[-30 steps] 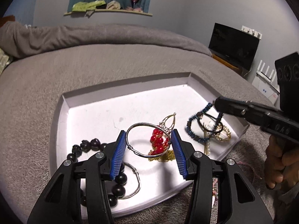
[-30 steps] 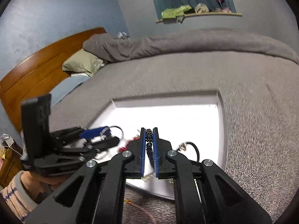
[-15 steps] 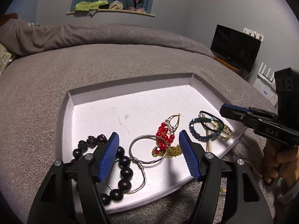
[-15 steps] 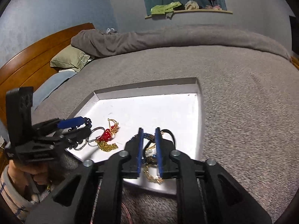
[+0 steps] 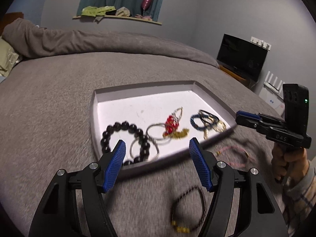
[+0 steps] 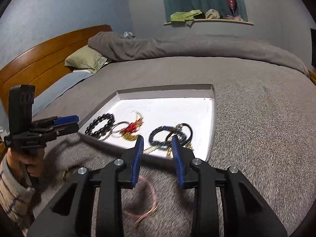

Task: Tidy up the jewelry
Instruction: 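Move the right gripper to the pink string bracelet while the left approaches the brown bead bracelet, then grasp the pink string bracelet with the right gripper while the left grasps the brown bead bracelet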

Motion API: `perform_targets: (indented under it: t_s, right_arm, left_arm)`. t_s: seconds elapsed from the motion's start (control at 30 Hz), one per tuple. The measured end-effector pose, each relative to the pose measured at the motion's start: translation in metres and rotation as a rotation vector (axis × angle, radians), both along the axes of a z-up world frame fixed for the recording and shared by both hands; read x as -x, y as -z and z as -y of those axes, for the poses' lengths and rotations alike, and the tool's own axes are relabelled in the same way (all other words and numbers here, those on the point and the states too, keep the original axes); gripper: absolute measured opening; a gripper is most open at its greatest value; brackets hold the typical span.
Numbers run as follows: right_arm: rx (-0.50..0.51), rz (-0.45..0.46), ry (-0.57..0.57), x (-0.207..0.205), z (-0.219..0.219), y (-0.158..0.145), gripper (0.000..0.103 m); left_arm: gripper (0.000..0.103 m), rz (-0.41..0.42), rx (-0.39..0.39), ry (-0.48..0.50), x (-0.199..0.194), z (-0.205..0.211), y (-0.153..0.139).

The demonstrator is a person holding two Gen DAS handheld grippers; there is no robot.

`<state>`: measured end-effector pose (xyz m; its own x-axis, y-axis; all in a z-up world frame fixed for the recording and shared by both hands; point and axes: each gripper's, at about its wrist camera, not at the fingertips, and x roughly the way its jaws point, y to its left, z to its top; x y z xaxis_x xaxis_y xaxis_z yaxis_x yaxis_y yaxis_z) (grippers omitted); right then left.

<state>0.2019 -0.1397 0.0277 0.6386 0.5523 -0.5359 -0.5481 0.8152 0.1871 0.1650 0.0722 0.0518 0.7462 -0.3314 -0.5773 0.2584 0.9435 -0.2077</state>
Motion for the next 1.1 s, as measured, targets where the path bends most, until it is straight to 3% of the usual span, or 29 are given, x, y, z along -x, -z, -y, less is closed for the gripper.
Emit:
perform_targets:
  t_s: [0.17, 0.5, 0.9, 1.1]
  right_arm:
    - [0.025, 0.006, -0.018, 0.013, -0.002, 0.003, 0.038]
    - [0.093, -0.063, -0.055, 0.015, -0.01, 0.027, 0.039]
    - [0.149, -0.102, -0.078, 0.015, -0.02, 0.046, 0.038]
    - [0.167, -0.085, -0.08, 0.018, -0.022, 0.046, 0.025]
  left_arm:
    - [0.065, -0.026, -0.002, 0.023, 0.015, -0.002, 0.011]
    - [0.058, -0.118, -0.095, 0.16, 0.021, 0.02, 0.038]
    - [0.045, -0.16, -0.171, 0.217, 0.022, 0.033, 0.054]
    - [0.044, -0.171, -0.179, 0.218, 0.021, 0.035, 0.057]
